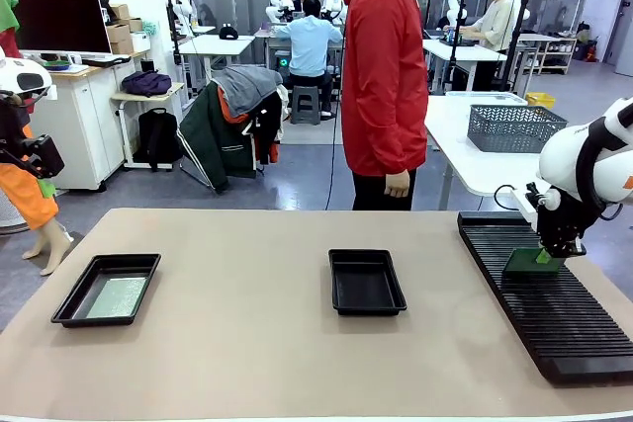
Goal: Inspect and transfer BCBs to ESD trays.
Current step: Pick up the Blank PCB from the PCB Rack and place it in the right ESD tray.
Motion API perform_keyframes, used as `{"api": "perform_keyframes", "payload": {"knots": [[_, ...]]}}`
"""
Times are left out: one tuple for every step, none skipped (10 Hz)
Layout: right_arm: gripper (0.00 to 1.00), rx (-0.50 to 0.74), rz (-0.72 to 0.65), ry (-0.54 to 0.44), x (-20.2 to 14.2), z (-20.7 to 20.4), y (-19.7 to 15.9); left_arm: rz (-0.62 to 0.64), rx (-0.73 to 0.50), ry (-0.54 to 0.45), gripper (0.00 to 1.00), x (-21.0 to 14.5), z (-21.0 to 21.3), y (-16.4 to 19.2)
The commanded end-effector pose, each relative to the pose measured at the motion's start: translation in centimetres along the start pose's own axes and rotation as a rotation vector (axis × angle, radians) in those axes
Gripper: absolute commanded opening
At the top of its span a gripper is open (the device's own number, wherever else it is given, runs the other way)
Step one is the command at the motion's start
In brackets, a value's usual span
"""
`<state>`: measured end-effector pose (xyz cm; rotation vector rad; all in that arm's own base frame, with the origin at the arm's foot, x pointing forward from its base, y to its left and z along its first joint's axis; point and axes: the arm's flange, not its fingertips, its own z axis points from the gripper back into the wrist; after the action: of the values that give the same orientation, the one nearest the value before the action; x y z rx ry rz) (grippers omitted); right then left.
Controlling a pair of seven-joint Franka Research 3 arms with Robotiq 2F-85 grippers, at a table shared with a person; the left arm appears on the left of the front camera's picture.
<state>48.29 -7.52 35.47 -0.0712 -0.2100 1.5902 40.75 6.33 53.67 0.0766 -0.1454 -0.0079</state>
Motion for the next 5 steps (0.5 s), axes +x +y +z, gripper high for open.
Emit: {"api": "perform_keyframes", "payload": {"knots": [[0.00, -0.018, -0.013, -0.003, -0.1, -0.3, 0.9, -0.003, -0.006, -0.002, 1.00, -0.1, -0.2, 0.2], [0.00, -0.021, -0.010, -0.002, -0.1, -0.1, 0.8, -0.003, -0.006, -0.002, 1.00, -0.1, -0.2, 0.2], [0.00, -0.023, -0.008, 0.003, 0.0, 0.3, 0.7, -0.003, -0.006, -0.002, 1.00, -0.1, -0.2, 0.2], [0.00, -0.021, -0.004, 0.001, 0.2, 1.1, 0.5, -0.003, -0.006, -0.002, 1.00, -0.1, -0.2, 0.2], [0.00, -0.011, 0.001, -0.002, 0.5, 2.6, 0.3, -0.003, -0.006, -0.002, 1.00, -0.1, -0.2, 0.2]]}}
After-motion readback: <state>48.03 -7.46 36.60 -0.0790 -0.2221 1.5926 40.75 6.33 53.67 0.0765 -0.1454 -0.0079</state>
